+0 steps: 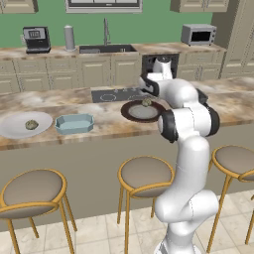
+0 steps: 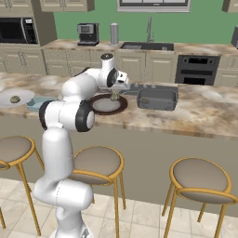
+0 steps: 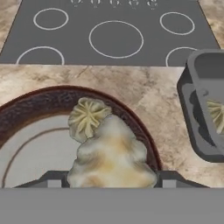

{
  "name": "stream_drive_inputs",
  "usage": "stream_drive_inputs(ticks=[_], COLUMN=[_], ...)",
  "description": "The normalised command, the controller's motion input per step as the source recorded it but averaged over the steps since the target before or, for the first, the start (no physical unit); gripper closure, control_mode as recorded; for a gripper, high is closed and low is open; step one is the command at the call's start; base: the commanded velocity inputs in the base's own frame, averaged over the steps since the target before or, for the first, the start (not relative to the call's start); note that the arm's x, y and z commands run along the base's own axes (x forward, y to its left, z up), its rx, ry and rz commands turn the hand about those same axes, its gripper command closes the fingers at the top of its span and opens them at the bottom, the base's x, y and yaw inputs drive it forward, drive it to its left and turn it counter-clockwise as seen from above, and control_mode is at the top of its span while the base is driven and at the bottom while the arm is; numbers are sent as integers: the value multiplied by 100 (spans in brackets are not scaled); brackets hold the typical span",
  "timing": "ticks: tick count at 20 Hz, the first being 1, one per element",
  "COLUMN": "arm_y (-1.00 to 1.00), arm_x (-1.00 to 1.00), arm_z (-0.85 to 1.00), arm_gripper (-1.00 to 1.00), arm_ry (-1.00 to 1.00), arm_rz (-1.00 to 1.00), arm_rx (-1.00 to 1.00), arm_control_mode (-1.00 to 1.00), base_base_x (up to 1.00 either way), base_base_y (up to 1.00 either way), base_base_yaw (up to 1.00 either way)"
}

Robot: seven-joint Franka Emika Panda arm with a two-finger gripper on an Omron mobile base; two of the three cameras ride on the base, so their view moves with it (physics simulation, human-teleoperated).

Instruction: Place two dumplings into each of the tupperware containers and then place the containers in the fridge.

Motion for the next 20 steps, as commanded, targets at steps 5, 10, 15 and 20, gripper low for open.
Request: stream_drive_inputs(ticks=[5, 10, 15, 20], arm_y=[-78, -74, -53, -33], arm_x=[0, 0, 7, 32], arm_z=[16, 6, 0, 0], arm_gripper=[100, 100, 100, 100], arm_ry=[-2, -3, -4, -4], arm_rz=[-13, -13, -10, -1], arm_rx=[-7, -1, 0, 0], arm_control_mode=[-100, -100, -100, -100], base_base_x=[0, 0, 0, 0], base_base_y=[0, 0, 0, 0], base_base_yaw=[0, 0, 0, 0])
